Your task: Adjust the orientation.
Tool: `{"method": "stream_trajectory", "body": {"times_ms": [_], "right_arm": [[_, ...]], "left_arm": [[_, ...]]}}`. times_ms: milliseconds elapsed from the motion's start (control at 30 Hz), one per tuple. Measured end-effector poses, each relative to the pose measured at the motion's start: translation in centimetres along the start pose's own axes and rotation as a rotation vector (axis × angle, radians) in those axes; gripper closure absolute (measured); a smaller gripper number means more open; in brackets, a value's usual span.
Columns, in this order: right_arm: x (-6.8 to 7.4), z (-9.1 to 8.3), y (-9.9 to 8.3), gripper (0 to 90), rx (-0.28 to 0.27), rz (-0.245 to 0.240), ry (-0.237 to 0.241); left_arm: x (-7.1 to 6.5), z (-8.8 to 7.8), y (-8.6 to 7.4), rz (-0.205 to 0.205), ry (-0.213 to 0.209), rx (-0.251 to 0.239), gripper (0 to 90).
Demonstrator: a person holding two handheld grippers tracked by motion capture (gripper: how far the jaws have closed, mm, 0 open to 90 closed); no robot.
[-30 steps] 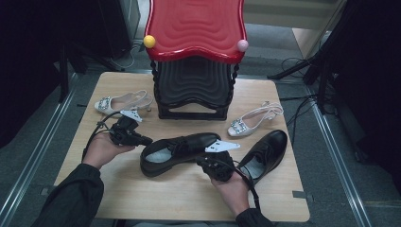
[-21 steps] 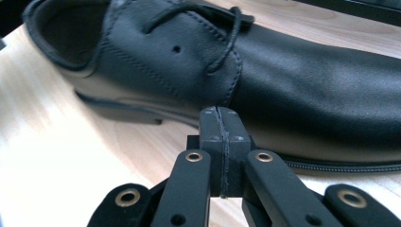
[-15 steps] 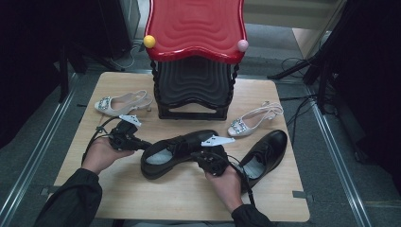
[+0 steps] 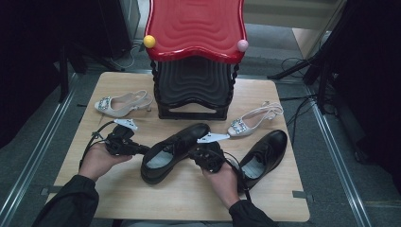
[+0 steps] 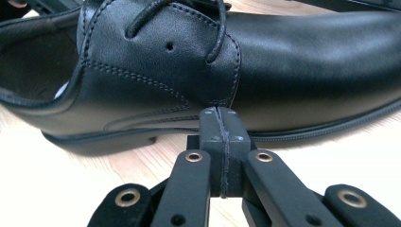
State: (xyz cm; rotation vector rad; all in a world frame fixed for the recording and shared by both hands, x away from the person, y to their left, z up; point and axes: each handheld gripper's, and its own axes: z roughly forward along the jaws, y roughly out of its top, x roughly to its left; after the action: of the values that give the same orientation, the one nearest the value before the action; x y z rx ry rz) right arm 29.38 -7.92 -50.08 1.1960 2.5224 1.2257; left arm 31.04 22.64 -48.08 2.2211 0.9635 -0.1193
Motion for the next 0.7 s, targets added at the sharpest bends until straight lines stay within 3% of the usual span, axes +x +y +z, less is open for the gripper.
{"method": "stream_trajectory", "body": {"times_ms": [133,533,700], "right_arm": [[0.1,0.3,0.3,90.0,0.001,-0.008,0.001],[-0.1,0.8,1.2,90.0,0.007,-0.016,0.011],[-0.3,0.9,1.4,90.0,0.001,-0.026,-0.001]], "left_arm": [[-0.8,0.0,-0.3,0.020,0.008,0.002,89.1],[-2.1,0.2,-0.8,-0.015,0.015,-0.012,88.9],[-2.9,0.5,-0.7,0.008,0.023,-0.007,89.0]]}}
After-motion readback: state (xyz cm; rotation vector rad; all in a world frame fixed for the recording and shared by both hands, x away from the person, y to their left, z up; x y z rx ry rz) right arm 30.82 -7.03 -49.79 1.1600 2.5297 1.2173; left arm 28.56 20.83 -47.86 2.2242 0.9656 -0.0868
